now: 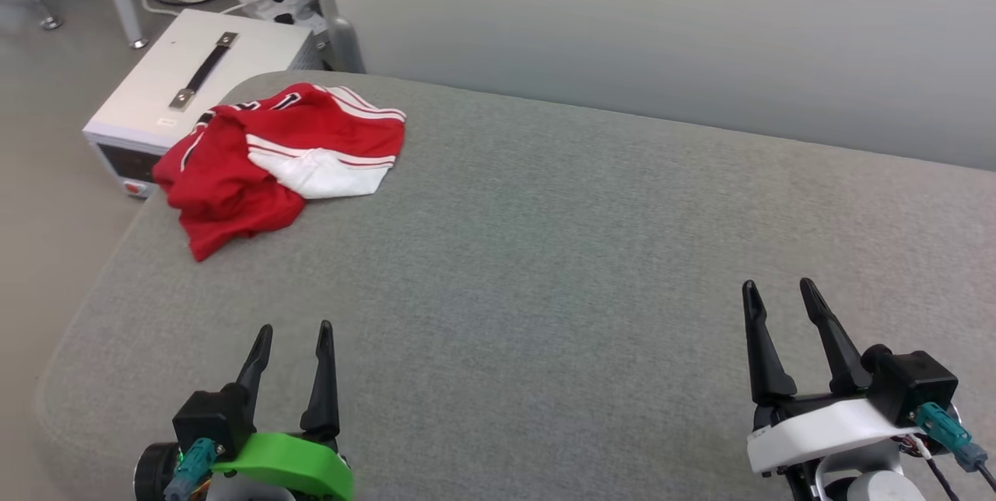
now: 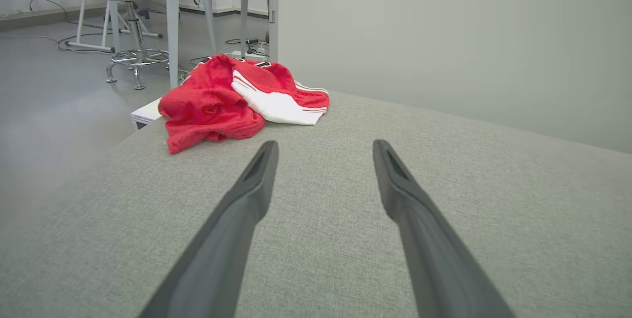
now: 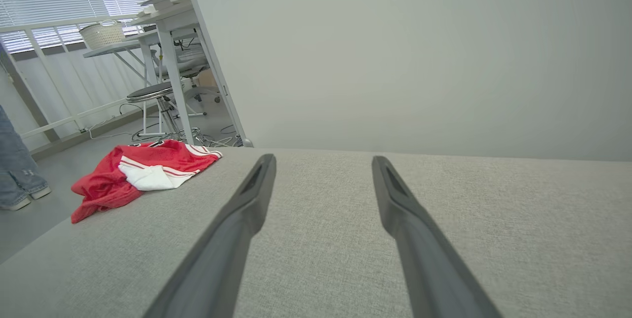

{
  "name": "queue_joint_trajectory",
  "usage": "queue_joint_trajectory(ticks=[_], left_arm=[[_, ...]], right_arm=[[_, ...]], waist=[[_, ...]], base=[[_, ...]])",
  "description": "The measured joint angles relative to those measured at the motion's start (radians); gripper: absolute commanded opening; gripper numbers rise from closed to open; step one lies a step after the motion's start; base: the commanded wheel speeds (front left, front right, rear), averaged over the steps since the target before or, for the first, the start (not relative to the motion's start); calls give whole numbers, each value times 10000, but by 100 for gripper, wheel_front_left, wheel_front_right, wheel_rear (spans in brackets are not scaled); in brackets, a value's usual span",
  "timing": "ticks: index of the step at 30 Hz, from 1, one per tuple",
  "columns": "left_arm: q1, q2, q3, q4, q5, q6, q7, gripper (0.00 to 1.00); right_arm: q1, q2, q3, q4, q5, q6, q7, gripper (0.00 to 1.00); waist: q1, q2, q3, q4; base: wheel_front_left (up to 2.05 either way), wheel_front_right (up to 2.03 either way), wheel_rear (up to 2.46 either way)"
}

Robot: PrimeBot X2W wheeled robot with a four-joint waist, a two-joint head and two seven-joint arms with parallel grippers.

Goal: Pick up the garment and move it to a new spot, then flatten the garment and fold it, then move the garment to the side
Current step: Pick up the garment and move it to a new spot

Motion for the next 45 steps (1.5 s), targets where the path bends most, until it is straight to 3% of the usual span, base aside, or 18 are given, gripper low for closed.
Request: queue_joint_trajectory(ticks=[10, 19, 33, 39, 42, 45], left_arm=[[49, -2, 27, -71, -115, -42, -123, 100], [138, 0, 94, -228, -115, -42, -123, 100], [171, 0, 263, -395, -407, -40, -123, 100], [-959, 50, 579, 144, -683, -81, -125, 100], [-2113, 360, 535, 817, -1139, -144, -67, 100], [-3469, 1122, 387, 1373, -1561, -173, 583, 100]], right_arm=[[0, 12, 541, 13, 25, 0, -113, 100], [21, 13, 775, 65, 33, 0, -128, 100], [2, -21, 807, 61, -238, 0, -128, 100], [-219, -397, 704, -194, -430, 0, -130, 100], [-465, -608, 589, -474, -525, 0, -125, 100], [-642, -803, 489, -909, -665, 0, -35, 100]], waist=[[0, 0, -29, 1405], [0, 0, -84, 1974], [0, 0, 308, 1700], [0, 0, 935, 1403], [0, 0, 1391, 1229], [0, -1, 1915, 1051]], base=[[0, 0, 0], [0, 0, 0], [0, 0, 0], [0, 0, 0], [0, 0, 0], [0, 0, 0]])
